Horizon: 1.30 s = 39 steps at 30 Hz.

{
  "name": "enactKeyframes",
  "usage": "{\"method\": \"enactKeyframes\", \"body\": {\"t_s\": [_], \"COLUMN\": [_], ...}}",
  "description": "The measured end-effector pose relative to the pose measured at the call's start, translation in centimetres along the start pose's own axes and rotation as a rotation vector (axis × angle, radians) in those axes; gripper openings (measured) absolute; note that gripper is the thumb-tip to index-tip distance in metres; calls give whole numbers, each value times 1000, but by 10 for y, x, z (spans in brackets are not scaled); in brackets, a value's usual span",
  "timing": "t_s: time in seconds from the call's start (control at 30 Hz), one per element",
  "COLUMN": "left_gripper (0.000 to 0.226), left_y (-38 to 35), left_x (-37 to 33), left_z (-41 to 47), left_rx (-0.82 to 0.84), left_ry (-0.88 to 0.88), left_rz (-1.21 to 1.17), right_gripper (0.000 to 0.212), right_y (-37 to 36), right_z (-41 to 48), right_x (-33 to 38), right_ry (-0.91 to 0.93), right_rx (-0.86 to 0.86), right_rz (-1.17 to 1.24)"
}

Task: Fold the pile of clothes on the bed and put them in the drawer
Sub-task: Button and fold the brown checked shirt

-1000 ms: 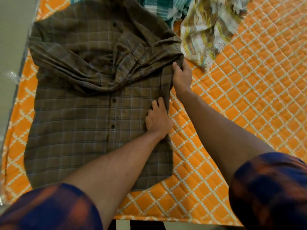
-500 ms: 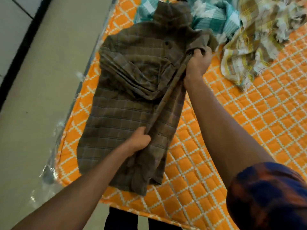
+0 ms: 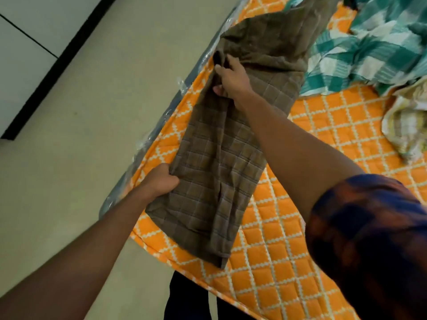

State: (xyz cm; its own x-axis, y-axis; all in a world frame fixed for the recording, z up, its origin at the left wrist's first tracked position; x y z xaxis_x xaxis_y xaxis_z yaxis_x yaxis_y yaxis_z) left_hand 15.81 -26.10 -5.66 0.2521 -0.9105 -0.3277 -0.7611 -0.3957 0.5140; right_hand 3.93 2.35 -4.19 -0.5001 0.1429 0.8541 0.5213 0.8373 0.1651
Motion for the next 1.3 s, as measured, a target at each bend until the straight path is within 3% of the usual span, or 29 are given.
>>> {"method": "enactKeyframes", "body": {"t_s": [0.07, 0.13, 0.2, 0.27, 0.33, 0.43, 0.53, 0.73, 0.83, 0.93, 1.03, 1.13, 1.3], "left_gripper": [23, 21, 26, 44, 56, 44, 36, 48, 47, 40, 32, 18, 4], "left_y": [1, 6, 21, 28, 17, -19, -48, -29, -23, -20, -19, -8, 20], "left_x": [1, -1, -9, -31, -56, -78, -59, 37, 49, 40, 30, 22, 51], "left_z": [1, -5, -13, -28, -35, -37, -44, -62, -63, -58, -54, -57, -62], "left_rx": [11, -66, -368, -677, -779, -618, -400, -363, -371, -380, -394, -519, -699], "left_ry": [45, 53, -41, -234, -442, -752, -904, -808, -823, -813, -790, -749, -506], "left_rz": [-10, 73, 187, 241, 327, 407, 530, 650, 689, 751, 860, 730, 536], "right_gripper": [54, 40, 27, 26, 35, 43, 47, 70, 83, 81, 69, 59, 45], "right_y": [14, 46, 77, 98, 105, 99, 89, 71, 67, 65, 67, 75, 87], "right_z": [-4, -28, -59, -89, -108, -144, -200, -317, -352, -360, -351, -345, -366], "right_x": [3, 11, 6, -13, -44, -91, -131, -196, -214, -224, -223, -214, -218], "right_ry": [147, 385, 556, 610, 589, 500, 454, 427, 382, 288, 179, 184, 261], "right_rx": [-95, -313, -523, -630, -637, -541, -380, 24, 109, 98, 56, -33, -105], "right_rz": [24, -45, -175, -300, -463, -624, -738, -856, -913, -942, -798, -686, -693]}}
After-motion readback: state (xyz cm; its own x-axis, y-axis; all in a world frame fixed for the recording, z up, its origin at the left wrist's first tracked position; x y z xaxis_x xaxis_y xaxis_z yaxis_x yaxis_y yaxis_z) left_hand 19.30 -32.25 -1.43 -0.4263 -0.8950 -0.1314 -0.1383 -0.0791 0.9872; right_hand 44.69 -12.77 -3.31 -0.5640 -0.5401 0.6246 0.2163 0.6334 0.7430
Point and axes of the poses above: each hand's wrist, its own z-axis towards the middle knuckle, its own y-axis out of the back of the hand, x = y × z, the point moved 6 cm from there along z, towards the middle knuckle, and after that the axes turned 8 degrees about -x, right-handed, at the moved point
